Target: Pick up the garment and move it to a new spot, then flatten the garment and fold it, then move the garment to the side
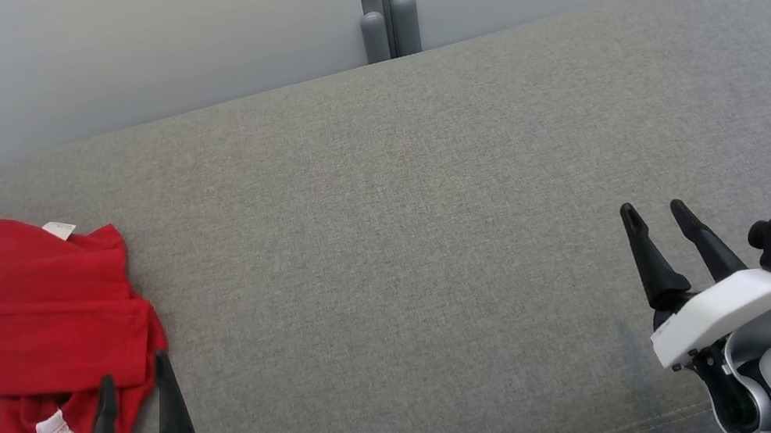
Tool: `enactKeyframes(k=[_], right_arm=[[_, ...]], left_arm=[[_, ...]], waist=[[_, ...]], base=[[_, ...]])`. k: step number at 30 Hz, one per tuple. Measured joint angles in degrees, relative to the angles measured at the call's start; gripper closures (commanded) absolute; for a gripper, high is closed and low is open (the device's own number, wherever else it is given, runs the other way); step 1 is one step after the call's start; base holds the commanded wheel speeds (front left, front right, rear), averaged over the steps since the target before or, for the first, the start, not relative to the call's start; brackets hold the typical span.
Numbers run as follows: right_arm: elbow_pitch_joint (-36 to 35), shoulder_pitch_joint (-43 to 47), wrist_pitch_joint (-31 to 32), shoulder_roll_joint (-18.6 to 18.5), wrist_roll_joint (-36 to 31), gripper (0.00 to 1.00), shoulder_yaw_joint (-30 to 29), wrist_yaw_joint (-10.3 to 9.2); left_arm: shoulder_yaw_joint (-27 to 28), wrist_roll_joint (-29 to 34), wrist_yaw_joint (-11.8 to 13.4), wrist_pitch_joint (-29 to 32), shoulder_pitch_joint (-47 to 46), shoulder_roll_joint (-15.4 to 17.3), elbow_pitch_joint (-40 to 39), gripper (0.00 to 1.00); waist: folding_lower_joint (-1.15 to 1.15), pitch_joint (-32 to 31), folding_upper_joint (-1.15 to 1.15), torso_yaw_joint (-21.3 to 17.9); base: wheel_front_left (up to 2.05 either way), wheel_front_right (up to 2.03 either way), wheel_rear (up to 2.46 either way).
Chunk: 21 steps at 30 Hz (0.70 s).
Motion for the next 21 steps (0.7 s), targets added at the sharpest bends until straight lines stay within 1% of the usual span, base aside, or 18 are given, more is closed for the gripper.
enactKeyframes(k=[10,16,21], right_arm=[[-0.3,0.0,-2.1,-0.3,-7.8,0.00,1.9,-1.42],[-0.4,0.0,-3.1,-0.6,-12.2,0.00,3.1,-1.54],[-0.7,0.0,-4.1,-0.7,-16.2,0.00,3.8,-2.31]], left_arm=[[-0.6,7.3,1.2,-2.1,0.4,0.0,-0.4,0.00],[-0.7,10.9,2.1,-3.2,0.6,0.0,-0.4,0.00],[-1.1,14.3,2.7,-4.1,0.8,0.0,-0.4,0.00]], waist=[[0.00,0.0,0.00,0.1],[0.00,0.0,0.00,0.2],[0.00,0.0,0.00,0.1]], base=[[0.00,0.00,0.00],[0.00,0.00,0.00],[0.00,0.00,0.00]])
